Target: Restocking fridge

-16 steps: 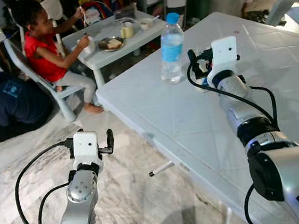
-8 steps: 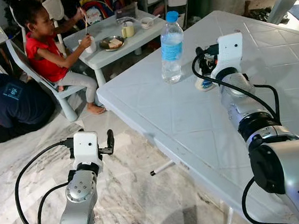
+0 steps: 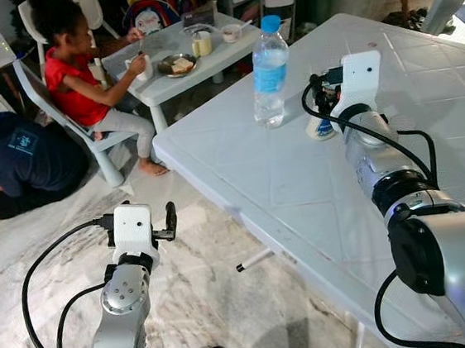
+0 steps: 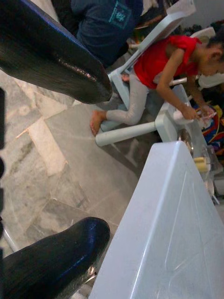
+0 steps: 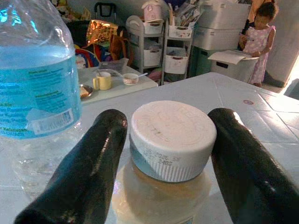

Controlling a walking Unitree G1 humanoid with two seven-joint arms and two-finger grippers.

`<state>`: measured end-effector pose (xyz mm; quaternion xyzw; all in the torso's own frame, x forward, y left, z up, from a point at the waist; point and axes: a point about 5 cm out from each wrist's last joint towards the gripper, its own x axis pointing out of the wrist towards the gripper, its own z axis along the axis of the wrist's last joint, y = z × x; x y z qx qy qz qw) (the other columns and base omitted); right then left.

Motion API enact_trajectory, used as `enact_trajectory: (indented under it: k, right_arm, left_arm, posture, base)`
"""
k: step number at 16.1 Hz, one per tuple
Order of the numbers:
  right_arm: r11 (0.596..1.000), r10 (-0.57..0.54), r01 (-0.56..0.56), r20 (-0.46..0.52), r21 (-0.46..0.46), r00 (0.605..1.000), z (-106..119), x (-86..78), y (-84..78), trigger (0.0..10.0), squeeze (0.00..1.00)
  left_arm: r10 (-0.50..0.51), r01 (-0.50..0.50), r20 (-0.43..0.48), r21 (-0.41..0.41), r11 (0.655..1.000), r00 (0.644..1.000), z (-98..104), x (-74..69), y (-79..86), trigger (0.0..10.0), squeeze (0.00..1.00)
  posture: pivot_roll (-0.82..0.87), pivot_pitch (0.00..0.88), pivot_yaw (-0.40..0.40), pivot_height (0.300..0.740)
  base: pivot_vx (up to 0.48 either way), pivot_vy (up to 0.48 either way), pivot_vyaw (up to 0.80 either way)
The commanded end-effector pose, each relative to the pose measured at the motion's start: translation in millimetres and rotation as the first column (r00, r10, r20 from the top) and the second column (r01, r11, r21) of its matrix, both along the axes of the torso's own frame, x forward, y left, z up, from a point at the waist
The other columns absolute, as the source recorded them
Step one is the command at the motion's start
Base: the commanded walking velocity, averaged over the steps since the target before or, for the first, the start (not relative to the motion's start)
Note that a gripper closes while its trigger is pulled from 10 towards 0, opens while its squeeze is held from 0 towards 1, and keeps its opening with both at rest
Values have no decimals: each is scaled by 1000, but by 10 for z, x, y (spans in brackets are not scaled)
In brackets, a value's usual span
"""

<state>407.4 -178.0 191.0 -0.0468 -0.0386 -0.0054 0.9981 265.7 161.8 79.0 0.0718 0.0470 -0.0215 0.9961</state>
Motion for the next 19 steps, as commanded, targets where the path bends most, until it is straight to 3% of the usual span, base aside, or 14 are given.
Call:
enact_trajectory:
  k: [1, 8, 12, 13, 14, 15, 16, 17, 18, 19]
  right_arm:
    - [1000, 2, -2, -5, 7, 1000, 47, 25, 29, 0, 0]
    - [1000, -17, 17, -30, 2, 999, -80, -10, 43, 0, 0]
    - [999, 17, -19, 50, 35, 999, -148, -86, 172, 0, 0]
    - [996, 64, -69, 78, 53, 995, -209, -151, 265, 863, 0]
    - [994, 99, -104, 106, 42, 989, -270, -241, 337, 8078, 0]
    - [993, 107, -112, 118, 42, 987, -295, -288, 360, 8078, 0]
    - [990, 112, -121, 119, 70, 987, -360, -380, 383, 10000, 0]
    - [983, 147, -161, 141, 93, 979, -440, -639, 439, 10000, 0]
    - [982, 156, -169, 149, 81, 976, -457, -706, 441, 10000, 0]
    - [981, 174, -186, 159, 62, 972, -508, -898, 433, 10000, 0]
  left_arm:
    - [1, -1, 6, 14, 1000, 1000, 34, 0, 36, 10000, 0]
    - [13, -13, 12, 13, 1000, 1000, 51, 30, 44, 10000, 0]
    - [47, -47, 13, -19, 999, 999, 99, 38, 71, 10000, 0]
    - [53, -53, 11, -25, 998, 999, 95, 20, 85, 10000, 0]
    - [61, -60, 11, -34, 998, 998, 89, 0, 100, 10000, 0]
    - [66, -66, 9, -38, 997, 998, 85, -12, 108, 10000, 0]
    - [84, -83, 10, -47, 995, 996, 87, -32, 134, 10000, 0]
    - [109, -108, 11, -59, 992, 994, 97, -70, 169, 10000, 0]
    - [112, -111, 15, -60, 992, 994, 102, -78, 176, 10000, 0]
    - [123, -122, 18, -64, 990, 992, 111, -107, 197, 10000, 0]
  posture:
    - [87, 60, 80, 740]
    - [85, 43, 72, 740]
    - [80, 45, 61, 740]
    - [76, 47, 60, 740]
    - [75, 46, 59, 740]
    - [74, 47, 60, 740]
    - [64, 45, 67, 740]
    - [58, 46, 68, 740]
    - [51, 47, 66, 740]
    - [41, 49, 66, 740]
  base:
    - [0, 0, 0]
    - [0, 0, 0]
    - [0, 0, 0]
    - [0, 0, 0]
    - [0, 0, 0]
    - [0, 0, 0]
    - [0, 0, 0]
    - [0, 0, 0]
    - [0, 0, 0]
    - [0, 0, 0]
